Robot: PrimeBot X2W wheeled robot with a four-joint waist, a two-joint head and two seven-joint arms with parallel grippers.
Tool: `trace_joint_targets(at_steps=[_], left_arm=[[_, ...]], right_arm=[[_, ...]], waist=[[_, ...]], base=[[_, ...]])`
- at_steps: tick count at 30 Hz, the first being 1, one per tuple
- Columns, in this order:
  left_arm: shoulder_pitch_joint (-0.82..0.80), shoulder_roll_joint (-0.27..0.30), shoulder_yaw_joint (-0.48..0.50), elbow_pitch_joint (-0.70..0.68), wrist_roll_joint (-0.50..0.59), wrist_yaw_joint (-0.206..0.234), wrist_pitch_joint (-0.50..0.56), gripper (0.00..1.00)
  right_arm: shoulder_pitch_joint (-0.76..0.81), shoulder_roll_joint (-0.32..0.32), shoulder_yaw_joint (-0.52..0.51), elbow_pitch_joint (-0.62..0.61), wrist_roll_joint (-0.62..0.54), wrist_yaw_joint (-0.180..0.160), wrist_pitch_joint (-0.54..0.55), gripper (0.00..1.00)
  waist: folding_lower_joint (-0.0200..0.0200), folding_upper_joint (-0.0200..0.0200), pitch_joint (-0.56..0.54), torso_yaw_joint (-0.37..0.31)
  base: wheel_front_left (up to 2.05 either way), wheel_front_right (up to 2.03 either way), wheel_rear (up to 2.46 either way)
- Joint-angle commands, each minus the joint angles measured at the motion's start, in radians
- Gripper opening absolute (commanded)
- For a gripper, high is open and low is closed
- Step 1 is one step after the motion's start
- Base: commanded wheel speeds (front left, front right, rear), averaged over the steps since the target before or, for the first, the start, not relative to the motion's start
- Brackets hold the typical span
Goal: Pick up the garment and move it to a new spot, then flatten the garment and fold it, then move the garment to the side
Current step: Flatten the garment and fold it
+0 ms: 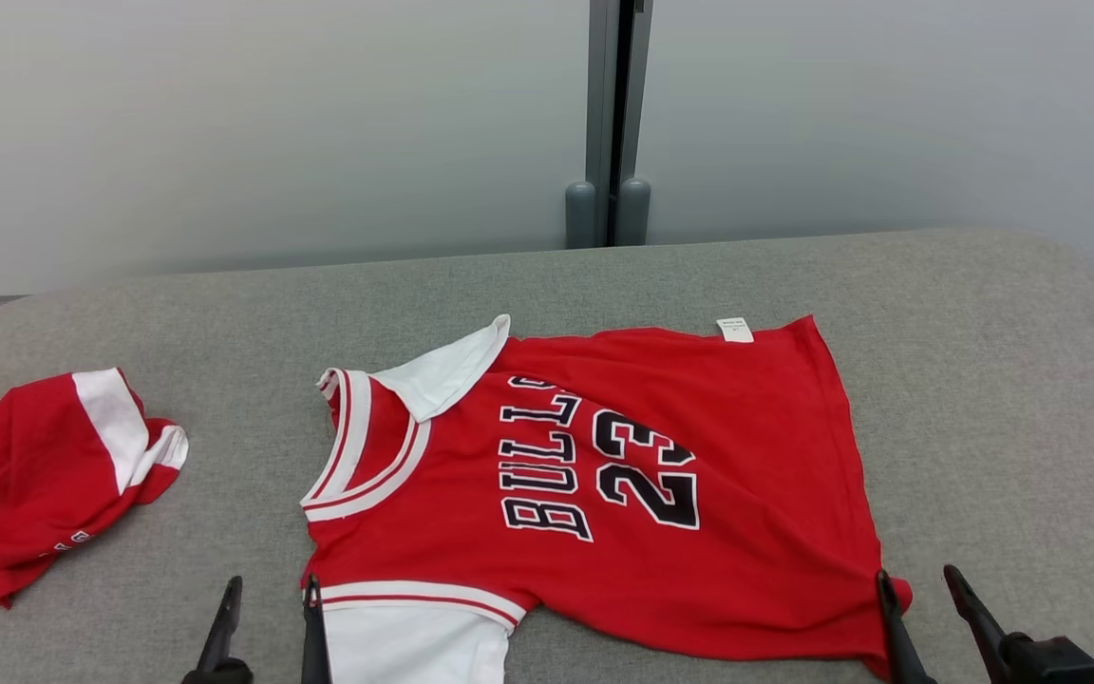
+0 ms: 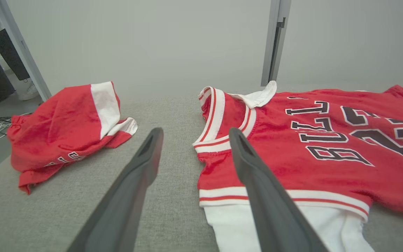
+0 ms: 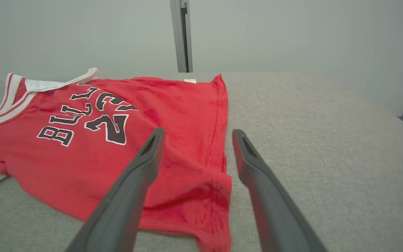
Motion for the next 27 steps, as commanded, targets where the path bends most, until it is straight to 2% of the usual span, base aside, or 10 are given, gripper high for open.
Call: trace_joint_targets(at_steps=[1, 12, 19, 27], left_arm=[[0.007, 0.001, -0.009, 0.017, 0.001, -0.006, 0.0, 1.0], [0.023, -0.003, -0.042, 0.191, -0.036, -0.049, 0.0, 1.0], [0.0, -0.005, -0.043, 0.269, -0.066, -0.078, 0.0, 1.0], [-0.029, -0.006, -0.07, 0.335, -0.083, -0.1, 0.0, 1.0]], right_arm=[[0.004, -0.002, -0.015, 0.017, -0.001, 0.0, -0.001, 1.0], [-0.007, 0.004, -0.078, 0.216, 0.067, 0.0, -0.001, 1.0], [-0.049, 0.006, -0.063, 0.316, 0.137, 0.0, -0.001, 1.0], [-0.091, 0.006, -0.025, 0.359, 0.182, 0.0, -0.001, 1.0]], waist=[[0.0, 0.0001, 0.002, 0.0], [0.0, 0.0001, 0.015, -0.006], [0.0, 0.0001, 0.027, -0.002], [0.0, 0.0001, 0.039, -0.001]], base=[[0.0, 0.0, 0.0], [0.0, 0.0, 0.0], [0.0, 0.0, 0.0], [0.0, 0.0, 0.0]])
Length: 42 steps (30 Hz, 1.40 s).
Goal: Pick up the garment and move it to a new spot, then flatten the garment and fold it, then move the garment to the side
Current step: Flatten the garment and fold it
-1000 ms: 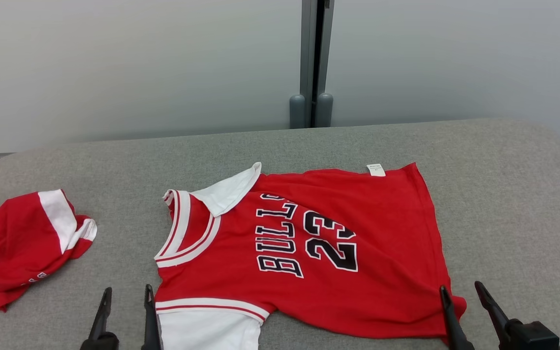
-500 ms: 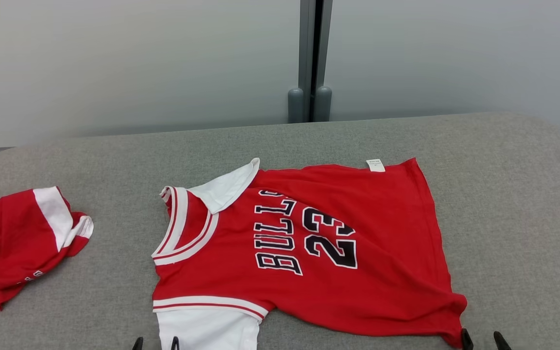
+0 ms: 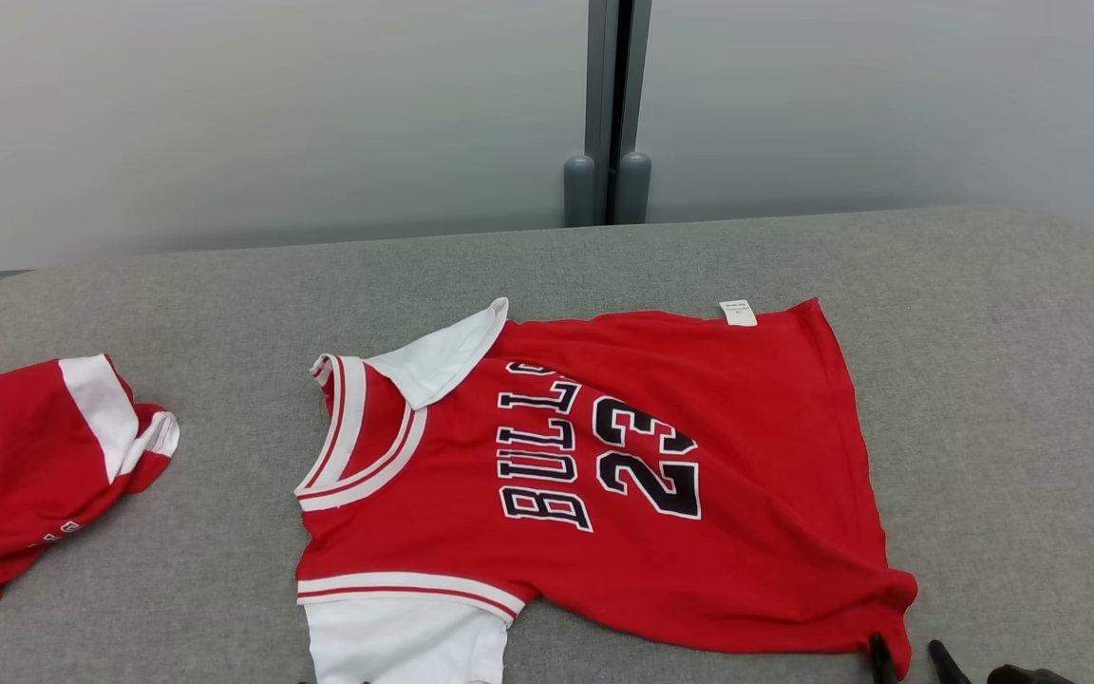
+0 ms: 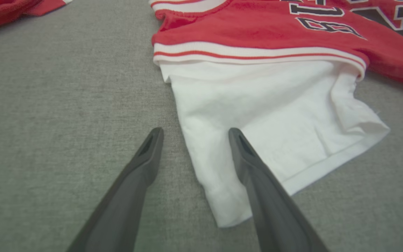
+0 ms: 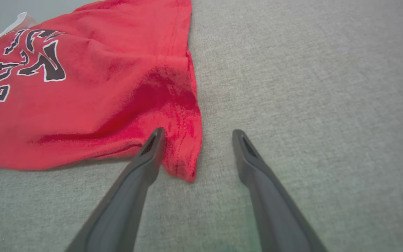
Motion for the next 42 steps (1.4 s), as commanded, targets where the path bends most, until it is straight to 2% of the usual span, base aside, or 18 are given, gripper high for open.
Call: trace_joint_targets(at_steps=[1, 7, 16, 17, 18, 19, 20, 21, 22, 27, 35, 39, 42], left_arm=[[-0.02, -0.001, -0.006, 0.01, -0.01, -0.005, 0.0, 1.0], [-0.03, -0.001, -0.052, 0.05, -0.032, -0.016, 0.002, 1.0], [-0.047, -0.003, -0.129, 0.069, -0.099, -0.031, 0.005, 1.0], [-0.05, -0.003, -0.134, 0.072, -0.106, -0.033, 0.005, 1.0], [-0.055, -0.003, -0.153, 0.085, -0.13, -0.038, 0.006, 1.0], [-0.059, -0.004, -0.16, 0.09, -0.14, -0.039, 0.006, 0.84], [-0.062, -0.004, -0.166, 0.096, -0.148, -0.04, 0.007, 0.33], [-0.066, -0.004, -0.172, 0.1, -0.154, -0.042, 0.007, 0.2], [-0.072, -0.004, -0.176, 0.1, -0.16, -0.041, 0.007, 0.0], [-0.094, -0.001, -0.164, 0.046, -0.176, -0.042, 0.001, 0.0], [-0.103, -0.001, -0.102, -0.167, -0.213, -0.042, 0.0, 0.0], [-0.141, -0.001, -0.076, -0.26, -0.234, -0.045, 0.0, 0.0], [-0.203, 0.0, -0.057, -0.299, -0.233, -0.047, 0.0, 0.0]], right_arm=[[-0.014, 0.001, 0.01, 0.012, 0.013, 0.0, -0.001, 1.0], [-0.032, 0.002, 0.059, 0.076, 0.044, 0.0, 0.001, 1.0], [-0.06, 0.009, 0.146, 0.11, 0.124, 0.002, 0.007, 1.0], [-0.063, 0.009, 0.158, 0.109, 0.132, 0.003, 0.007, 0.73], [-0.068, 0.009, 0.173, 0.108, 0.14, 0.003, 0.007, 0.35], [-0.068, 0.009, 0.178, 0.108, 0.145, 0.003, 0.007, 0.0], [-0.069, 0.008, 0.181, 0.106, 0.149, 0.003, 0.007, 0.0], [-0.071, 0.006, 0.18, 0.094, 0.152, 0.001, 0.006, 0.0], [-0.071, 0.003, 0.177, 0.081, 0.15, 0.001, 0.003, 0.0], [-0.048, 0.0, 0.159, 0.001, 0.143, 0.0, 0.0, 0.0], [-0.009, -0.025, 0.151, -0.217, 0.133, 0.0, -0.001, 0.0], [-0.044, -0.045, 0.164, -0.311, 0.126, 0.0, -0.001, 0.0], [-0.111, -0.078, 0.21, -0.349, 0.126, 0.0, -0.001, 0.0]], waist=[[0.0, -0.0001, 0.001, 0.0], [0.0, -0.0001, 0.01, 0.001], [0.0, -0.0001, 0.026, 0.003], [0.0, -0.0001, 0.027, 0.003], [0.0, -0.0001, 0.028, 0.003], [0.0, -0.0001, 0.028, 0.003], [0.0, -0.0001, 0.028, 0.003], [0.0, -0.0001, 0.028, 0.003], [0.0, -0.0001, 0.028, 0.003], [0.0, -0.0001, 0.026, 0.002], [0.0, -0.0001, 0.033, -0.005], [0.0, -0.0001, 0.044, -0.017], [0.0, -0.0001, 0.062, -0.032]], base=[[0.0, 0.0, 0.0], [0.0, 0.0, 0.0], [0.0, 0.0, 0.0], [0.0, 0.0, 0.0], [0.0, 0.0, 0.0], [0.0, 0.0, 0.0], [0.0, 0.0, 0.0], [0.0, 0.0, 0.0], [0.0, 0.0, 0.0], [0.0, 0.0, 0.0], [0.0, 0.0, 0.0], [0.0, 0.0, 0.0], [0.0, 0.0, 0.0]])
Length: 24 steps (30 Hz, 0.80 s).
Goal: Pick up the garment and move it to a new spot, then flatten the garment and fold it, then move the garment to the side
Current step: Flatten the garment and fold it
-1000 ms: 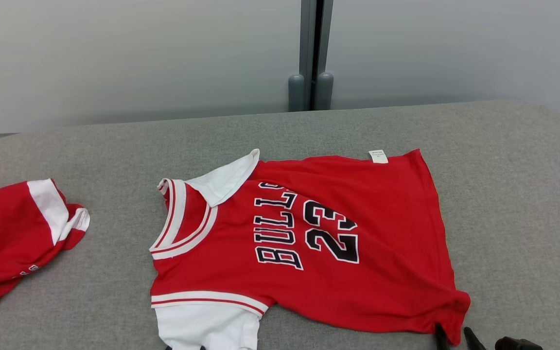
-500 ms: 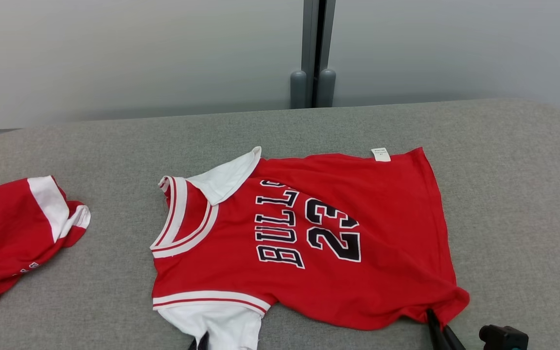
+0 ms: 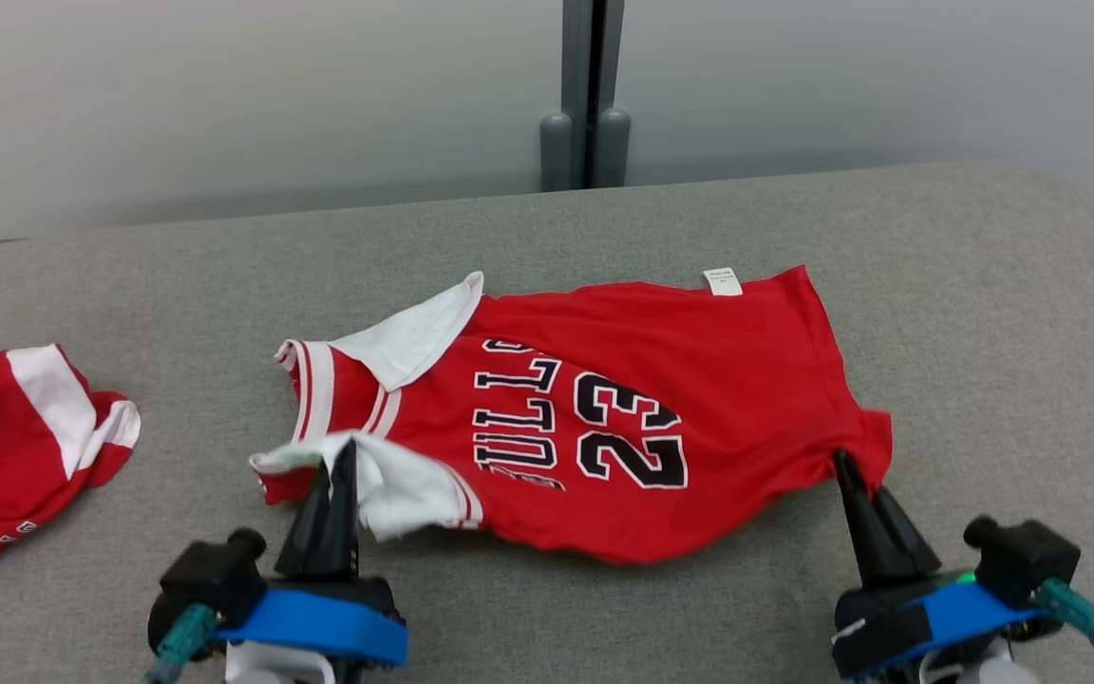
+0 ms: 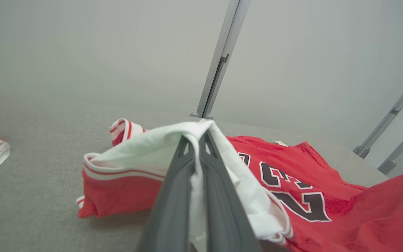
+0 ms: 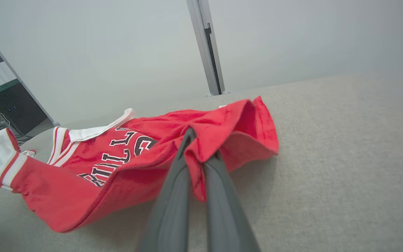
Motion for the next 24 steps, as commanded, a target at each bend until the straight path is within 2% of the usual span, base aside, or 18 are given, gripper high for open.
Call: trace_joint_targets(at_steps=[1, 5, 11, 13, 19, 24], left_arm=[[-0.069, 0.0, 0.015, -0.013, -0.001, -0.005, 0.0, 0.0], [-0.23, 0.028, 0.012, 0.0, 0.016, -0.009, 0.0, 0.0], [-0.49, 0.117, -0.067, 0.068, -0.019, -0.008, 0.0, 0.0], [-0.605, 0.142, -0.063, 0.105, -0.049, -0.006, 0.0, 0.0], [-0.958, 0.162, -0.04, 0.235, -0.124, -0.007, 0.004, 0.0], [-1.237, 0.163, -0.083, 0.326, -0.109, -0.007, 0.005, 0.0]], right_arm=[[-0.071, -0.03, 0.026, -0.016, -0.004, 0.0, 0.0, 0.0], [-0.23, -0.07, 0.07, -0.021, 0.013, 0.0, 0.0, 0.0], [-0.477, -0.108, 0.121, 0.042, 0.044, 0.0, 0.0, 0.0], [-0.591, -0.116, 0.137, 0.101, 0.071, 0.0, 0.0, 0.0], [-0.934, -0.139, 0.162, 0.311, 0.198, 0.0, 0.006, 0.0], [-1.212, -0.167, 0.199, 0.461, 0.258, 0.0, 0.025, 0.0]], waist=[[-0.0001, -0.0001, 0.014, -0.009], [-0.0001, -0.0001, 0.056, -0.02], [-0.0001, -0.0001, 0.128, -0.035], [-0.0001, -0.0001, 0.158, -0.047], [-0.0001, -0.0001, 0.239, -0.053], [-0.0001, -0.0001, 0.304, -0.057]], base=[[0.0, 0.0, 0.0], [0.0, 0.0, 0.0], [0.0, 0.0, 0.0], [0.0, 0.0, 0.0], [0.0, 0.0, 0.0], [0.0, 0.0, 0.0]])
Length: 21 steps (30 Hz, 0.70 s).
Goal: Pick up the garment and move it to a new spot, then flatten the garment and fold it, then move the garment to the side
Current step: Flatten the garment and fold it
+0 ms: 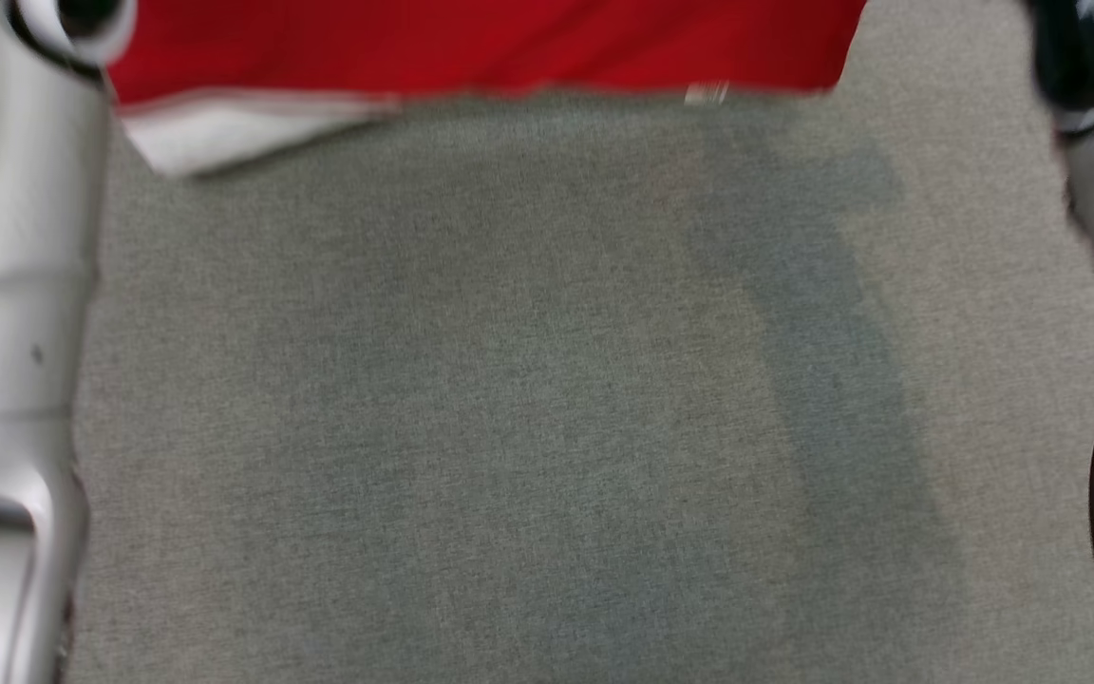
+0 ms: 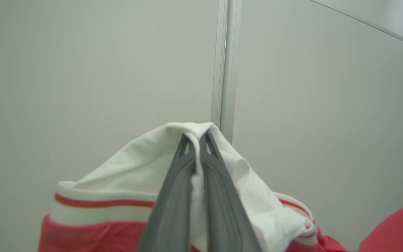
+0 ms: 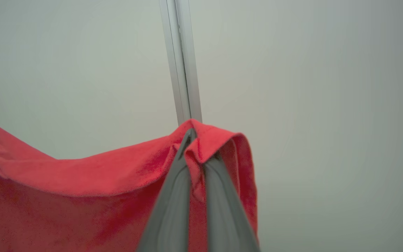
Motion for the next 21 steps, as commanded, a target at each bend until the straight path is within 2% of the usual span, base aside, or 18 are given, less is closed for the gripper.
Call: trace_joint_targets(at_steps=[1, 6, 11, 16, 21], left_arm=[[-0.063, -0.001, -0.009, 0.023, 0.008, -0.001, -0.002, 0.0], [-0.262, -0.008, -0.059, 0.118, 0.011, -0.001, -0.006, 0.0], [-0.35, -0.022, -0.084, 0.176, 0.006, -0.001, -0.008, 0.0], [-0.289, -0.014, -0.094, 0.163, -0.002, -0.001, -0.008, 0.0], [-0.13, -0.008, -0.06, 0.109, -0.005, -0.001, -0.008, 0.0]], right_arm=[[-0.068, -0.011, 0.014, 0.019, 0.007, 0.0, -0.003, 0.0], [-0.253, -0.041, 0.06, 0.097, 0.0, 0.0, -0.016, 0.0], [-0.336, -0.056, 0.092, 0.155, 0.022, 0.0, -0.025, 0.0], [-0.281, -0.05, 0.14, 0.146, 0.064, 0.0, -0.027, 0.0], [-0.145, -0.041, 0.165, 0.06, 0.071, 0.0, -0.027, 0.0]], waist=[[-0.0004, -0.0004, 0.023, 0.009], [-0.0004, -0.0004, 0.059, 0.013], [-0.0004, -0.0004, 0.073, 0.021], [-0.0004, -0.0004, 0.081, 0.025], [-0.0004, -0.0004, 0.077, 0.02]], base=[[0.0, 0.0, 0.0], [0.0, 0.0, 0.0], [0.0, 0.0, 0.0], [0.0, 0.0, 0.0], [0.0, 0.0, 0.0]])
